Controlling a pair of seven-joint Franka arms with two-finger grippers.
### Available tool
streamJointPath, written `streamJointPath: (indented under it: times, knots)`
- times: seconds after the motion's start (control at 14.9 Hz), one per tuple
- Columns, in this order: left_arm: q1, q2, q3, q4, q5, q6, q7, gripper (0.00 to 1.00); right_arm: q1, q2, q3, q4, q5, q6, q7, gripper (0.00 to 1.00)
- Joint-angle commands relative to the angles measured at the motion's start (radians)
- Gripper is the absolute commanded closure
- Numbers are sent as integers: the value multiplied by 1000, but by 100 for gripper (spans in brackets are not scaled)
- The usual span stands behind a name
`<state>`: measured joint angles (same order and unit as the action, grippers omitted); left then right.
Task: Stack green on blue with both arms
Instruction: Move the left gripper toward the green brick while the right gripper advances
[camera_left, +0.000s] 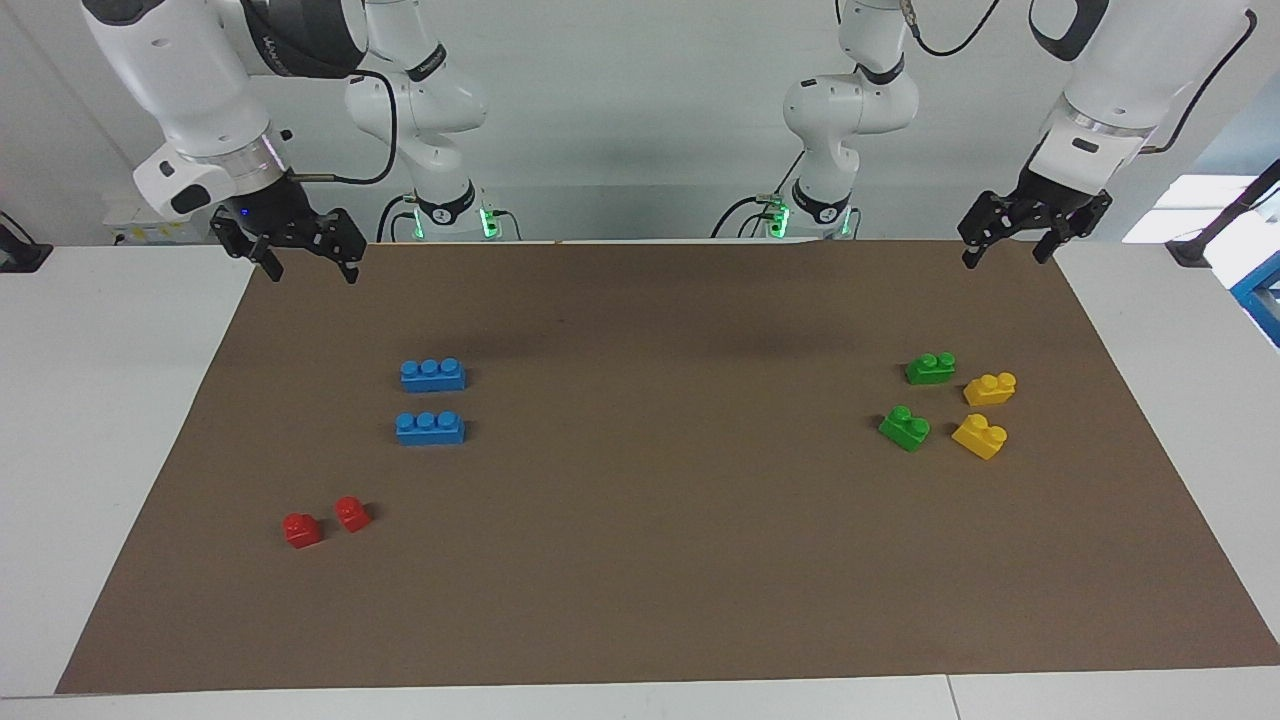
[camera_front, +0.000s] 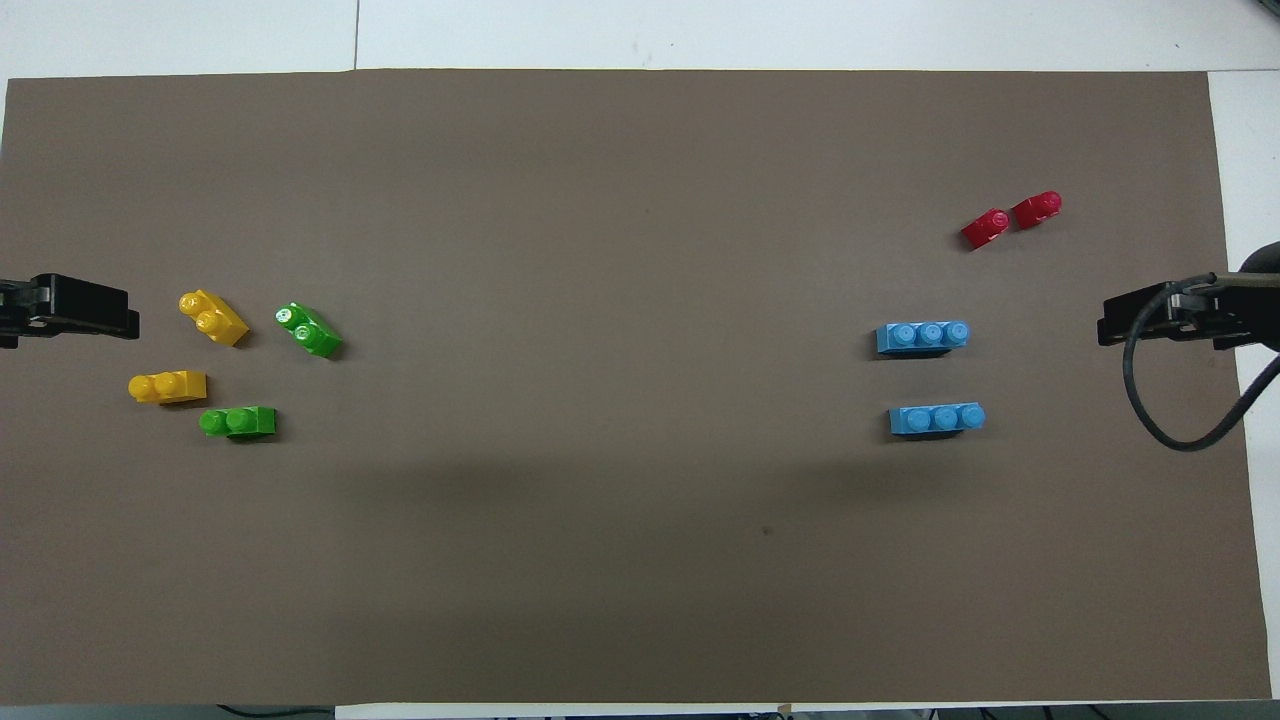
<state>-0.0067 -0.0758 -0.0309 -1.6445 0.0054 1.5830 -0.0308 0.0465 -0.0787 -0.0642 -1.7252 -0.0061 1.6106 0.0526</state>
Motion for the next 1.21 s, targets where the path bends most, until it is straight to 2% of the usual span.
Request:
streamJointPath:
  times: [0.0,0.74,0.87,1.14]
  knots:
    - [-6,-30,2,-35,10,8,11,0,-2,-9,4,-2,-5,3,15,0]
    - [7,-38,3,-41,8,-26,12,0,-13,-9,6,-2,-5,3,0,0]
    - [8,-38,5,-40,8,-43,8,0,-14,-6,0,-2,30,17,15,0]
    - [8,-42,6,-32,8,-58,6,0,-33,-4,0,-22,40,106,261,0]
